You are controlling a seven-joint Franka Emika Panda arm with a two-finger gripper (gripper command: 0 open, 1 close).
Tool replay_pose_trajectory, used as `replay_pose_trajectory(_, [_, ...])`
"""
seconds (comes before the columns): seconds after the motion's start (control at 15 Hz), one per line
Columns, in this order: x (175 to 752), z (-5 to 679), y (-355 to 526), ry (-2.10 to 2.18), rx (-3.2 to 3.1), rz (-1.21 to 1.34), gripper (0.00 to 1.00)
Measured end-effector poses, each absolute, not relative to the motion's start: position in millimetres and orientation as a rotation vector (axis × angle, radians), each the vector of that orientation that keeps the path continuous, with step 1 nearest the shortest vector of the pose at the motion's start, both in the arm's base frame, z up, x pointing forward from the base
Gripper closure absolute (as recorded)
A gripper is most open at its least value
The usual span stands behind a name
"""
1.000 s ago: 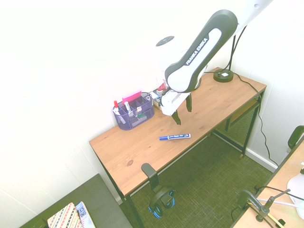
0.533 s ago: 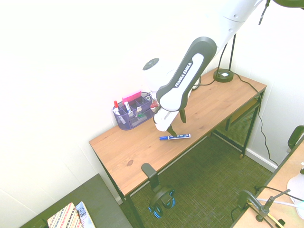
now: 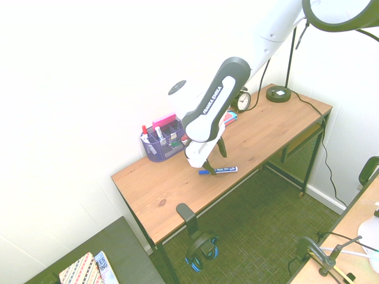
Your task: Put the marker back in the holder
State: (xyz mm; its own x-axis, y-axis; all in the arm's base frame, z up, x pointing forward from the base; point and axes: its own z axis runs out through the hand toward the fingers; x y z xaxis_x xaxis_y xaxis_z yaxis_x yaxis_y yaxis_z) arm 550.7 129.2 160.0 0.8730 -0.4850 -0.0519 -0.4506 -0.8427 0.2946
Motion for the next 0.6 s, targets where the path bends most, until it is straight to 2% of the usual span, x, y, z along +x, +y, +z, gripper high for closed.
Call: replay_pose_trajectory(0.6, [554.5, 152.5, 129.9, -0.631, 2.785, -0.213, 1.0])
